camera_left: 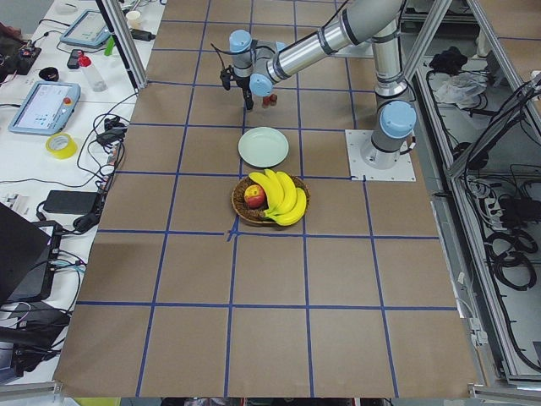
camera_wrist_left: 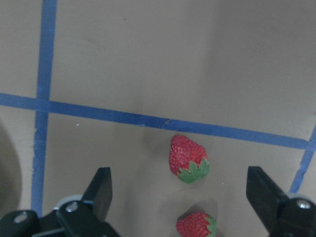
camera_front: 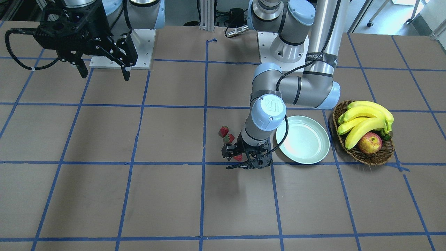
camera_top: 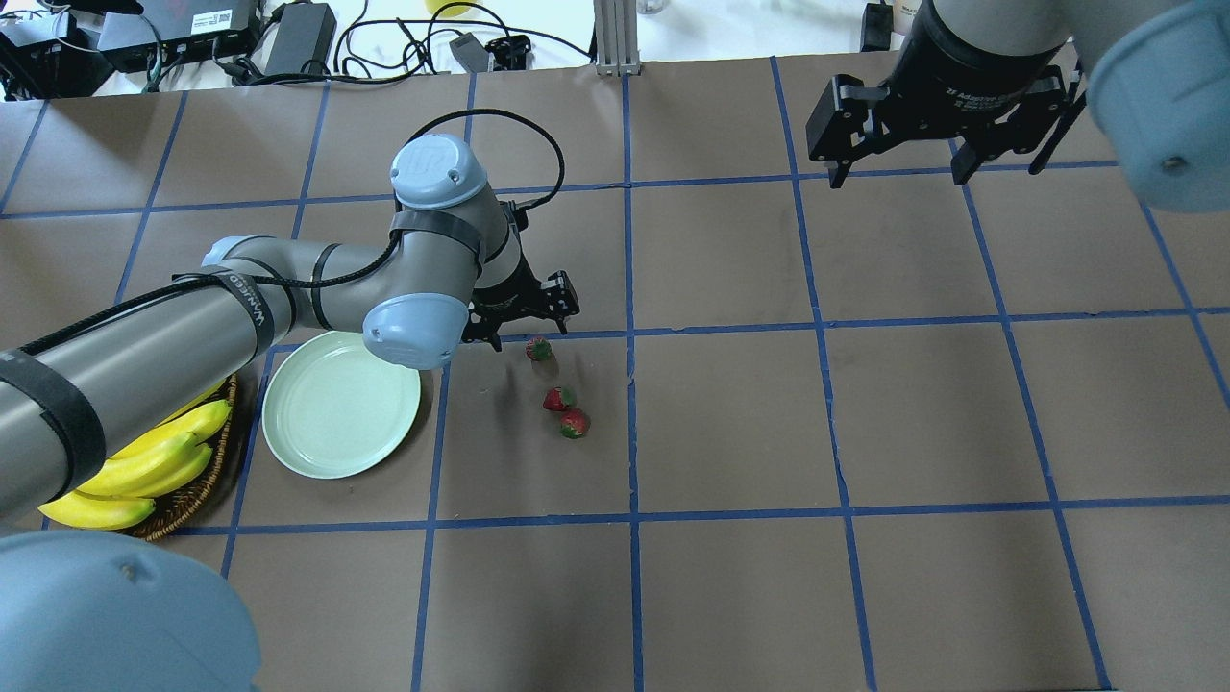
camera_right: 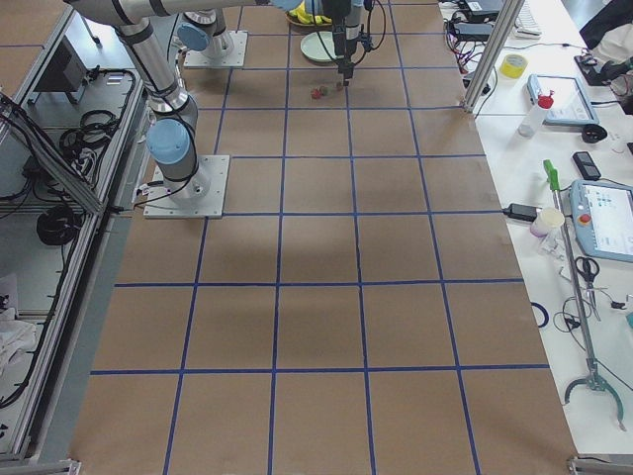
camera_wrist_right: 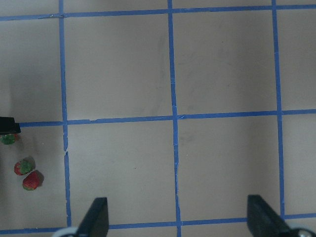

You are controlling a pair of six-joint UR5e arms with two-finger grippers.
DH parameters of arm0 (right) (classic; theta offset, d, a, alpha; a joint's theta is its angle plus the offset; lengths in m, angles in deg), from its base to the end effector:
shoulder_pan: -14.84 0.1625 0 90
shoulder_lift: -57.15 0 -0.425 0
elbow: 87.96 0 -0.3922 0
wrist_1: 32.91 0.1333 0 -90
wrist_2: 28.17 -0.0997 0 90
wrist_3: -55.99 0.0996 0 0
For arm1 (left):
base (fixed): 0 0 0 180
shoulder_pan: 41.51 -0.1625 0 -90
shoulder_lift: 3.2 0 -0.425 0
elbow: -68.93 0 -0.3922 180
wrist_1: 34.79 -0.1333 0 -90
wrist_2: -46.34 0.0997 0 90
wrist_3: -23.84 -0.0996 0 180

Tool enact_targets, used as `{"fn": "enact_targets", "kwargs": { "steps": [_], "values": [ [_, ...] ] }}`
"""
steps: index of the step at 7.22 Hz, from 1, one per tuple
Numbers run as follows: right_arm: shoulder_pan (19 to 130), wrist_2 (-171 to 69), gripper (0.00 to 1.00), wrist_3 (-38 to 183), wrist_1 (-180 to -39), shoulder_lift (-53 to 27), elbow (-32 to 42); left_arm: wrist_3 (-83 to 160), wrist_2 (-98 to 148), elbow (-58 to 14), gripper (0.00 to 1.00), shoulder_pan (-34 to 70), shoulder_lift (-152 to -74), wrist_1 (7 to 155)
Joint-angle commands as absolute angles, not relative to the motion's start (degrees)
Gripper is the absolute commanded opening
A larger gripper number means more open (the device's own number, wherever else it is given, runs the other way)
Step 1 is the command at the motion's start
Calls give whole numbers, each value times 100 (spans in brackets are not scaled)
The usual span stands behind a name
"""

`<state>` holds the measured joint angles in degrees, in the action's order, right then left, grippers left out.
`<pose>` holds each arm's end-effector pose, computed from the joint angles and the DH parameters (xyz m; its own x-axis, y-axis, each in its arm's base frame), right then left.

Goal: Collect all strawberries into plate
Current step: 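Grasp one strawberry from the cluster with the left gripper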

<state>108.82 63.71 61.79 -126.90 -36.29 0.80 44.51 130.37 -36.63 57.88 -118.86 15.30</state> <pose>0.1630 -0.4688 0.5354 -0.9992 0.0356 0.0170 0.0325 0.9877 -0.1532 -0.2358 -0.5453 0.1858 -0.9760 -0.1985 0.0892 -0.1939 0.9793 0.0581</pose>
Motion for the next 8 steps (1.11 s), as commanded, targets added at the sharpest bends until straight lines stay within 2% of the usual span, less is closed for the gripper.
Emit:
{"fn": "enact_targets", "kwargs": {
  "steps": [1, 3, 6, 8],
  "values": [
    [10879, 6367, 100, 6179, -12687, -3636, 81, 4432, 13019, -3654, 47, 5798, -11975, 1478],
    [10888, 6359, 100, 6196, -12687, -3671, 81, 4414, 12984, -3654, 0, 5798, -11975, 1504],
    [10888, 6341, 100, 6179, -12538, -3812, 89, 4318, 12931, -3471, 0, 5798, -11783, 1539],
    [10897, 6324, 100, 6196, -12538, -3812, 89, 3419, 13638, -2831, 0, 5589, -11493, 2429]
  ]
}}
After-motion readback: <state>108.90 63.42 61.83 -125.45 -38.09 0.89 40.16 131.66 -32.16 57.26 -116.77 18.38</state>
